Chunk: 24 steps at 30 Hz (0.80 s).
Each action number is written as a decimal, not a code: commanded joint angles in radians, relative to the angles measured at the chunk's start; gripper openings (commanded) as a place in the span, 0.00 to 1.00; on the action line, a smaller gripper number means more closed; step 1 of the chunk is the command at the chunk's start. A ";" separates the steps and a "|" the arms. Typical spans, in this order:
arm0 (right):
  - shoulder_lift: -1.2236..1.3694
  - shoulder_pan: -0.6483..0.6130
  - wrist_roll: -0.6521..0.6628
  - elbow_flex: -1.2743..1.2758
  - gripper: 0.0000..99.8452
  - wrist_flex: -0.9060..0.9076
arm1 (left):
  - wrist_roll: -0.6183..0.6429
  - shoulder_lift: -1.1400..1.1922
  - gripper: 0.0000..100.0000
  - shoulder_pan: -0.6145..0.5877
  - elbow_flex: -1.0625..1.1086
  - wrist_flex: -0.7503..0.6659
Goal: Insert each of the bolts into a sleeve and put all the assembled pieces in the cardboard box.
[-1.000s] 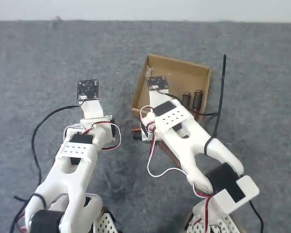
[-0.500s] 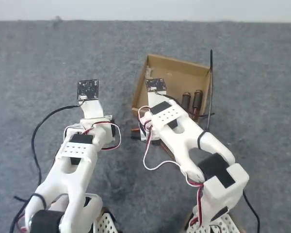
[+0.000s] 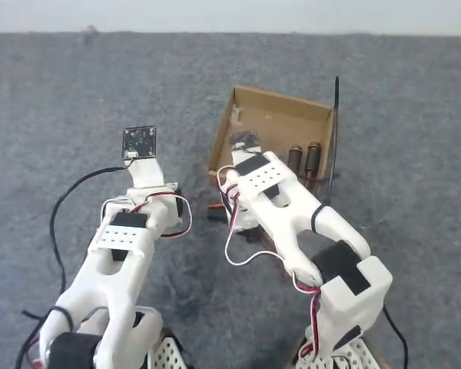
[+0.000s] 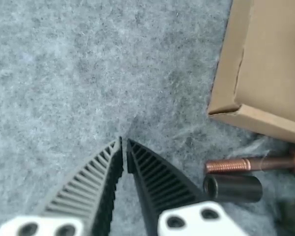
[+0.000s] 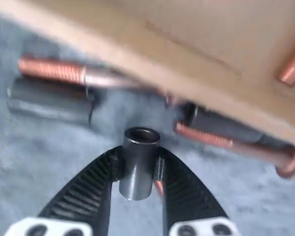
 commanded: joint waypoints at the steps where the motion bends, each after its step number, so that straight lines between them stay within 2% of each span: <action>1: -0.016 0.001 0.101 -0.058 0.01 0.128 | -0.005 0.006 0.01 -0.009 -0.050 -0.025; 6: -0.122 0.079 0.302 -0.048 0.01 0.219 | -0.005 0.006 0.01 -0.009 -0.050 -0.025; 9: -0.217 0.159 0.405 0.017 0.01 0.196 | -0.005 0.006 0.01 -0.009 -0.050 -0.025; 14: -0.383 0.229 0.422 0.204 0.01 0.104 | -0.005 0.006 0.01 -0.009 -0.050 -0.025; 18: -0.492 0.274 0.425 0.315 0.01 0.104 | -0.006 0.006 0.01 -0.009 -0.050 -0.025; 24: -0.601 0.432 0.463 0.433 0.01 0.094 | -0.011 0.003 0.01 -0.005 -0.045 -0.018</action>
